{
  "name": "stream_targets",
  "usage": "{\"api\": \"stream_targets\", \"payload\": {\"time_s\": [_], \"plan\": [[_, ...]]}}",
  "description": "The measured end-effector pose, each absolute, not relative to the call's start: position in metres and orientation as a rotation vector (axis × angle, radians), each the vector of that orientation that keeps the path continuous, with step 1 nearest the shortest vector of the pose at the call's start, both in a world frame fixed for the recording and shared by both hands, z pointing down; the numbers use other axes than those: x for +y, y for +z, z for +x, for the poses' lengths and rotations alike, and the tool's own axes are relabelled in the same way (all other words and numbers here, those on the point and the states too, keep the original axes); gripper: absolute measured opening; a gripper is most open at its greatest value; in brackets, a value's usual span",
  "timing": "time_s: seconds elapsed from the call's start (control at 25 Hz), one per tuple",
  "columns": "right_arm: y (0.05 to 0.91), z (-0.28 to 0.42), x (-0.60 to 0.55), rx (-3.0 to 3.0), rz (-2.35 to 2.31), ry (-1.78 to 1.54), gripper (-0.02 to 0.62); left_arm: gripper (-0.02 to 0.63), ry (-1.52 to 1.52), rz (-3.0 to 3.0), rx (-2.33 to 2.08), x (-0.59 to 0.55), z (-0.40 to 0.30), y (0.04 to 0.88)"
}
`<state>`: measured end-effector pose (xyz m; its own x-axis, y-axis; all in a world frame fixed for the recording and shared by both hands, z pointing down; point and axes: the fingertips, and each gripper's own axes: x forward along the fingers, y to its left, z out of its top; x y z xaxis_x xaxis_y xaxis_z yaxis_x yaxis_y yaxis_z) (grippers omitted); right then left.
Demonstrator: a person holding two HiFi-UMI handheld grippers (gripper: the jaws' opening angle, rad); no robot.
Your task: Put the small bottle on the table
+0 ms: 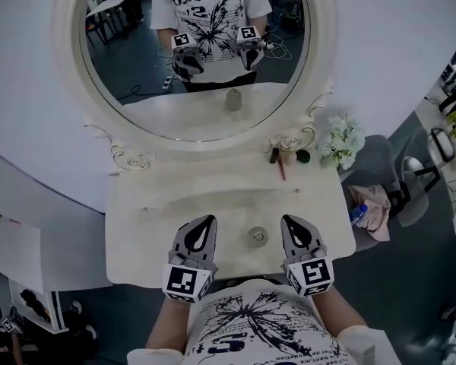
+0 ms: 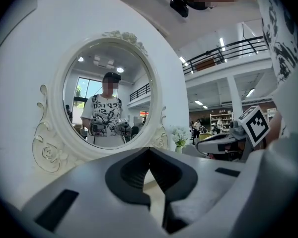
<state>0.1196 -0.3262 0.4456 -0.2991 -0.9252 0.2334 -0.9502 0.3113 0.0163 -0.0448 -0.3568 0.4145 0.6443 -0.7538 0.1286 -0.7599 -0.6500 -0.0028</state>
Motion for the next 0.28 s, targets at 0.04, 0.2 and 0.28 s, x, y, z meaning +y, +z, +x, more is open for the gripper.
{"api": "stream_targets", "payload": {"time_s": [0.04,0.2,0.28], "plan": [[0.4451,0.12,-0.327,-2.375,1.727,0.182,0.017,0.018,0.181,2.8,-1.296,-0.3577,-0.0446,0.4141],[0.4449,0.123,-0.332,-2.36,1.737,0.175,0.017,0.018,0.172,2.798,-1.324,-0.3626,-0.0448,0.4109],[0.4444,0.1254,-0.3344,-2.349,1.747,0.175,0.015,0.02,0.164,2.797,-1.334,-0.3647,-0.045,0.4087]]}}
